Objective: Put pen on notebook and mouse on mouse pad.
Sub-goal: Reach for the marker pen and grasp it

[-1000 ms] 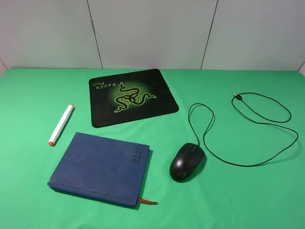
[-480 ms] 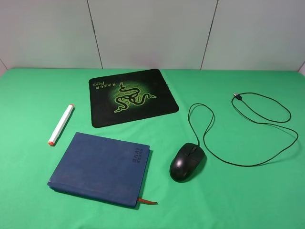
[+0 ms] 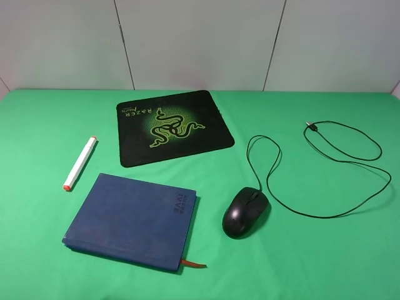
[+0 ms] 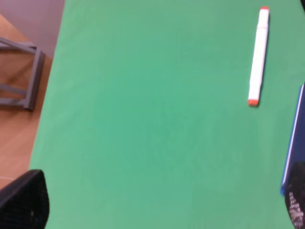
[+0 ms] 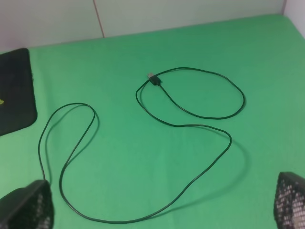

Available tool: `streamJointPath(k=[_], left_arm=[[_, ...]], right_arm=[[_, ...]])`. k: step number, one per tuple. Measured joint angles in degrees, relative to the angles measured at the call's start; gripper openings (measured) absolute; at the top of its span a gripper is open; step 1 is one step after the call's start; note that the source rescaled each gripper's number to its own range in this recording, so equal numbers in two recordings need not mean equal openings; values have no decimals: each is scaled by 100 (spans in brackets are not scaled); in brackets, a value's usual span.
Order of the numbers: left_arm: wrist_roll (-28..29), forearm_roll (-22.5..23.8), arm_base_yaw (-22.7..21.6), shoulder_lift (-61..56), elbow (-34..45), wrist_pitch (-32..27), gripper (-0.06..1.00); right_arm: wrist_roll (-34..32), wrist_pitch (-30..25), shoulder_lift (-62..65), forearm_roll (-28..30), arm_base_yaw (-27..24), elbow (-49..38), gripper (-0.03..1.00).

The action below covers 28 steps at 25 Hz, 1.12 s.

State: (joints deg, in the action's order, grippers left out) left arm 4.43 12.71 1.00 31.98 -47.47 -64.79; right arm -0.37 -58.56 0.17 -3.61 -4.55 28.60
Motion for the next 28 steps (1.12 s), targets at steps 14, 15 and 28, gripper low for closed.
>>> streamJointPath(k=[14,15,28], left_arm=[[173,-199,0,2283,-152,768,100],[182,-255,0,2417,-152,842,100],[187,-452,0,4301,-152,1905,100]], right_arm=[[0,0,0,0,0,0,100],[0,0,0,0,0,0,100],[0,0,0,0,0,0,100]])
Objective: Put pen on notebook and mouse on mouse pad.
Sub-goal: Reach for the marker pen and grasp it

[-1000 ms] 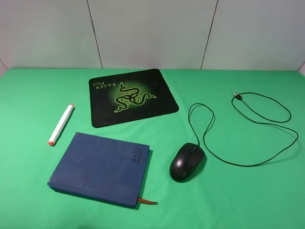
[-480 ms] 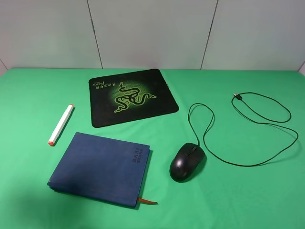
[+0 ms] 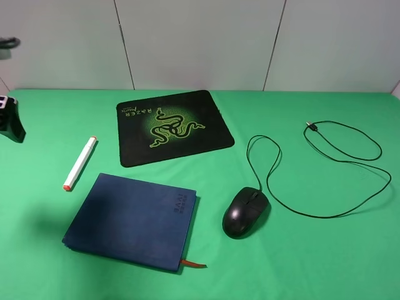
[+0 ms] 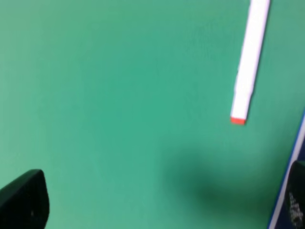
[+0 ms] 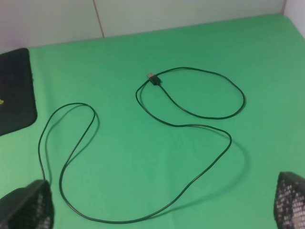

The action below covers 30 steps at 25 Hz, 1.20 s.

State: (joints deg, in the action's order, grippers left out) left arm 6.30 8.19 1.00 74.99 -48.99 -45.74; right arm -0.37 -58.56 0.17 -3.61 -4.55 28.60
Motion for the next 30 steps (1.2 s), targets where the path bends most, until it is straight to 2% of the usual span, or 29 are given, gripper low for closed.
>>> streamJointPath(k=[10,19,30], left_arm=[[-25,-15,365,1642,-156,875,100],[215,-15,881,2908,-1025,953,100],[611,-10,1172,3776,-1272,1406,100]], right_arm=[[0,0,0,0,0,0,100],[0,0,0,0,0,0,100],[0,0,0,0,0,0,100]])
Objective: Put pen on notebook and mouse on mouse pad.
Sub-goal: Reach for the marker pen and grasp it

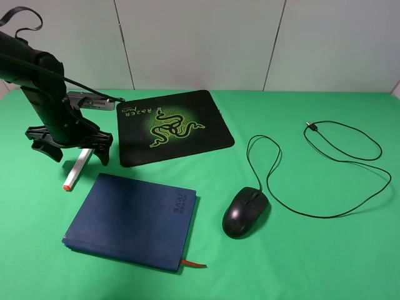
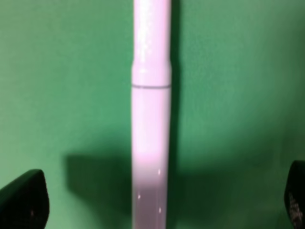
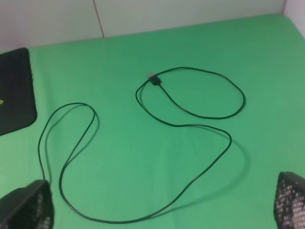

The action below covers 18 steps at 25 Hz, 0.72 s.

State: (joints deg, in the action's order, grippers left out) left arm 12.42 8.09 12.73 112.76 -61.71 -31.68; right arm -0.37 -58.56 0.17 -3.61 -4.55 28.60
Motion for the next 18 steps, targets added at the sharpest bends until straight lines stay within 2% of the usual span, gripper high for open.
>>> streamJointPath(k=[9,12,18], left_arm=[[135,-15,6,138,0,90,100],[137,-21,6,138,0,90,97],[137,-25,25,140,0,123,70]], right_arm=[[0,0,0,0,0,0,100],[0,0,0,0,0,0,100],[0,0,0,0,0,0,100]])
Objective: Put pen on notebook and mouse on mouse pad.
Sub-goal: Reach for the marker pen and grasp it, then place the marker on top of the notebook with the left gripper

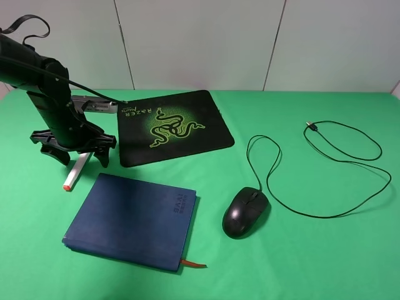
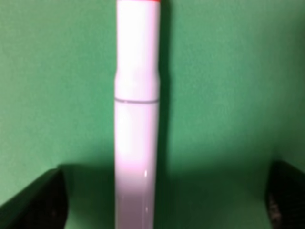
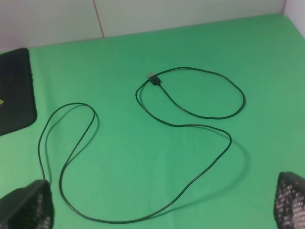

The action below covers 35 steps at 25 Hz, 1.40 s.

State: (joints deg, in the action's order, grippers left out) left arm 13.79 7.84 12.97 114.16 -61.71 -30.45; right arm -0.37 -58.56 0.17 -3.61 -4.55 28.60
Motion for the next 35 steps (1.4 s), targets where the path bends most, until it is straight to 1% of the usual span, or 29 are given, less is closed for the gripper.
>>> streamJointPath(k=[2,5,7,10,11,20,26,29,35], left_arm=[[0,0,0,6,0,10,62],[0,0,5,7,0,25,45],[0,0,5,19,0,25,30],[0,0,5,19,0,32,4],[0,0,5,23,0,32,0],[0,6,5,-33,0,-27,0],[5,6,5,-541,0,-85,0],[11,6,5,-856,0,-286,0],[13,6,5,-1510,0,-998,0]], right_arm=[[0,0,0,0,0,0,100],[0,0,0,0,0,0,100],[0,0,0,0,0,0,100],[0,0,0,0,0,0,100],[0,0,0,0,0,0,100],[0,0,0,0,0,0,100],[0,0,0,0,0,0,100],[0,0,0,0,0,0,100],[0,0,0,0,0,0,100]])
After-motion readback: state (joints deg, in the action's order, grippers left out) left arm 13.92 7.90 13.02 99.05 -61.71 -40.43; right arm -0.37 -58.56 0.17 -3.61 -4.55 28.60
